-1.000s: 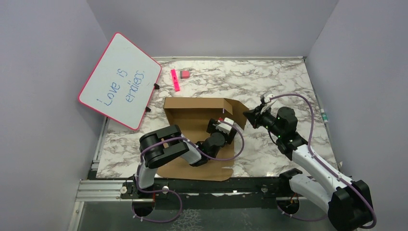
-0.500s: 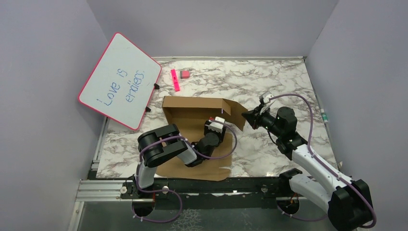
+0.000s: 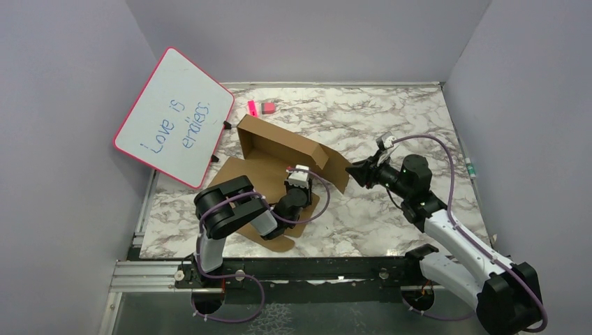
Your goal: Fold the paper box
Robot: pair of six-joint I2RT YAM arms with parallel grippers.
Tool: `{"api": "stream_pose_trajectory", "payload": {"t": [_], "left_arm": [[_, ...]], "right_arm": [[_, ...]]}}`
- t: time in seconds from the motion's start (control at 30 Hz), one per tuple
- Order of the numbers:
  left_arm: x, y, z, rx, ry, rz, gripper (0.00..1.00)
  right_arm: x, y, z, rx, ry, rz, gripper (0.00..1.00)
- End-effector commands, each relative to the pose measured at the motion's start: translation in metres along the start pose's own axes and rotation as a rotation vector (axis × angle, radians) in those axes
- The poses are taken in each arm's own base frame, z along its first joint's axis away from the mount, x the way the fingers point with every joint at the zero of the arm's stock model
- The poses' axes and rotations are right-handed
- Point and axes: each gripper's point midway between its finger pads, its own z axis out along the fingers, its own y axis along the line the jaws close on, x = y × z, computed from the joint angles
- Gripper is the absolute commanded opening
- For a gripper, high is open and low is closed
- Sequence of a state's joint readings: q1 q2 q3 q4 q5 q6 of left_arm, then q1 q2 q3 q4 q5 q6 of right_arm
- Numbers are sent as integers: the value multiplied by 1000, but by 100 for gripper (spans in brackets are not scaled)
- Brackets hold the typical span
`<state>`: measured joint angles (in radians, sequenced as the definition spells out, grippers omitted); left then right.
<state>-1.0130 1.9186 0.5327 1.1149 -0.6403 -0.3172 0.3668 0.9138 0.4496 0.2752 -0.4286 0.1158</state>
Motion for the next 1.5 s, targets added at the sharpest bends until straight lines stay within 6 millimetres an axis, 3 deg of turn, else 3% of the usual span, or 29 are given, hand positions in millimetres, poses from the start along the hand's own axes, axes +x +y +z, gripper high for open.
{"api": "stream_pose_trajectory", "payload": {"t": [0.0,0.33,0.47,0.53,0.6,0.8,1.0,1.23,1.47], "left_arm": [[-3,-3,-2,44,5,-70,33],[5,9,-1,62,46,-112,33],[9,9,-1,74,61,-126,33],[11,7,-1,82,68,-130,33],[13,7,-1,85,74,-134,33],[15,8,-3,88,82,-143,33],[17,7,-4,95,90,-152,33],[23,3,-4,113,111,-166,33],[25,0,-4,125,117,-177,32]], "right_arm": [[-24,2,-2,19,-36,30,34],[-54,-33,-23,276,-120,57,40],[-37,-75,-36,533,-95,125,40],[-26,-82,-34,555,-68,110,40],[-13,-77,-22,496,-17,90,41],[18,-38,20,170,102,69,41],[41,-21,45,5,178,95,41],[47,10,58,-211,152,148,41],[41,27,60,-297,122,187,41]]}}
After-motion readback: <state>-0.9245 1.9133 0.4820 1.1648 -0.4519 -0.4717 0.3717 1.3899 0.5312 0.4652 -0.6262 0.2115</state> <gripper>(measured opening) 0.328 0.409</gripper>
